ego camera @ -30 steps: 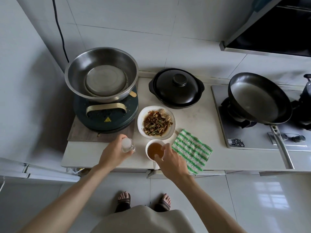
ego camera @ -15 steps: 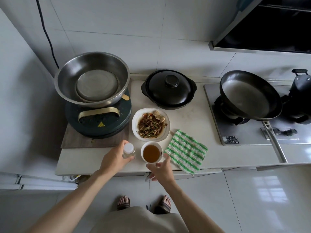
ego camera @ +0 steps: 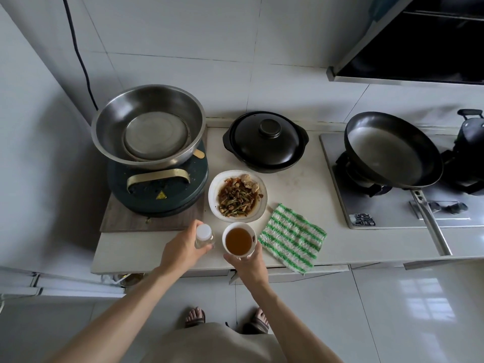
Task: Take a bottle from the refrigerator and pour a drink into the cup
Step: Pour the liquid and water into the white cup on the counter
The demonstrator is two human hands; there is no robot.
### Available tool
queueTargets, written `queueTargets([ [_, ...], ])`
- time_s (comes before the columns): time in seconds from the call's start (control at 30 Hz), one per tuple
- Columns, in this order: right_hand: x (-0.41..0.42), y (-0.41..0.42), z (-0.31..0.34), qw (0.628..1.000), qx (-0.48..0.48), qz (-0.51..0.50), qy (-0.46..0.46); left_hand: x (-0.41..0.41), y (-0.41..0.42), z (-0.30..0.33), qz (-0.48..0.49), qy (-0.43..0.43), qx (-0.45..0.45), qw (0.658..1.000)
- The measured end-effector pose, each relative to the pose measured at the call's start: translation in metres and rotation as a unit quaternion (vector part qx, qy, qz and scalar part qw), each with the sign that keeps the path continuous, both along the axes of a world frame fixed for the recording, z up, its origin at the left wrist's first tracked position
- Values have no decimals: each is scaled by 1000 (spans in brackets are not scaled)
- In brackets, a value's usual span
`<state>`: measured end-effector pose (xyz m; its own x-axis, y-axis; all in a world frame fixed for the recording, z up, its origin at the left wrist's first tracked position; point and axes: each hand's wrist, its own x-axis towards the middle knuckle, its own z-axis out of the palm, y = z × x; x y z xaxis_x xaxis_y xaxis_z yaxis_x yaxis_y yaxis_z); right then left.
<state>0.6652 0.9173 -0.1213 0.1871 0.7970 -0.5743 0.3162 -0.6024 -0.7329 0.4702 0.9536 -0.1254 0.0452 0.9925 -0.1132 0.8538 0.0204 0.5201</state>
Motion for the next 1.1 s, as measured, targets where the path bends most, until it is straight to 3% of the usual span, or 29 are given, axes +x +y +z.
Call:
queueTargets([
  [0.3,16,2,4,998,20,8,59,0,-4,11,-23,81,34,996],
  [0.53,37,-2,10,995,47,28,80,3,-27,49,-119,42,206,970],
  [0.63,54,-6,19,993,72,36,90,22,-41,49,-156,3,153,976],
  [0.77,83,-12,37,993,91,46,67,56,-35,40,-115,-66,39,990],
  [0.97,120,-18,48,990,111,34,75,91,-29,22,-125,-66,12,990],
  [1.1,124,-18,41,991,95,47,78,99,-28,17,-139,-130,-56,980],
])
